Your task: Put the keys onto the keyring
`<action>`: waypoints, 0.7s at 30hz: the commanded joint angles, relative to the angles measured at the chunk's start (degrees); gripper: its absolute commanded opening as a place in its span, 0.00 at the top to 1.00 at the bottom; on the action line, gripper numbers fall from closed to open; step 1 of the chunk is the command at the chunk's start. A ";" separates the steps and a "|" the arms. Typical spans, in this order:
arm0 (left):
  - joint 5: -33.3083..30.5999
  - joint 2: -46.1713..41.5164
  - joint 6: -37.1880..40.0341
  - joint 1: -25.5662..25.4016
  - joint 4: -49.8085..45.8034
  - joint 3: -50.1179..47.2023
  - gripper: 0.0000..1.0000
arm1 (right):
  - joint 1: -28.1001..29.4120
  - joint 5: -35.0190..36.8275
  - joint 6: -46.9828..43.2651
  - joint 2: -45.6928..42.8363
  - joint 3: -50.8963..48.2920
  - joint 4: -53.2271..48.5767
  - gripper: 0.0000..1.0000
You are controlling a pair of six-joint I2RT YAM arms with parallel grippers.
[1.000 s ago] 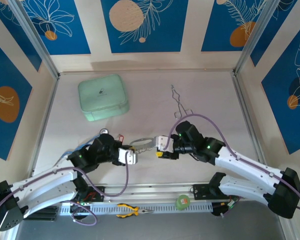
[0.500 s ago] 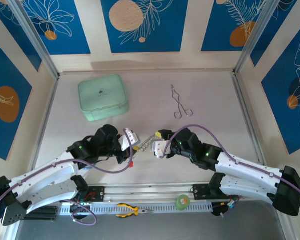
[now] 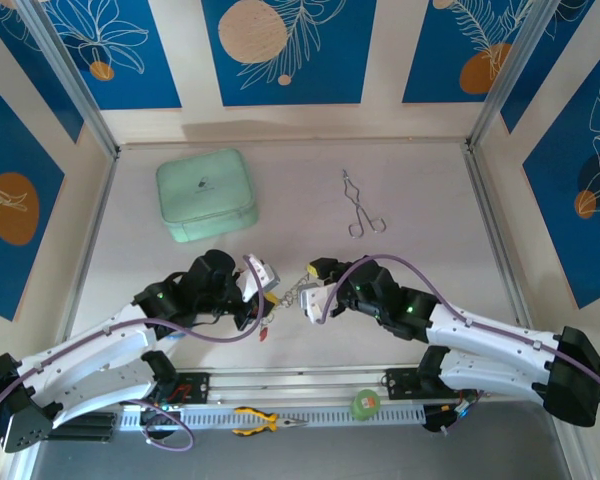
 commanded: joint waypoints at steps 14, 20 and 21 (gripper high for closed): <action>1.89 -1.19 -1.95 0.16 2.80 0.83 1.00 | 1.21 0.36 -1.59 -0.57 0.01 3.54 0.52; 1.44 -1.19 -2.00 0.16 2.86 0.75 1.00 | 1.56 0.43 -1.44 -1.35 0.06 1.64 0.57; 1.41 -1.19 -2.12 0.14 2.83 0.75 1.00 | 1.56 0.38 -1.41 -1.45 0.06 1.37 0.59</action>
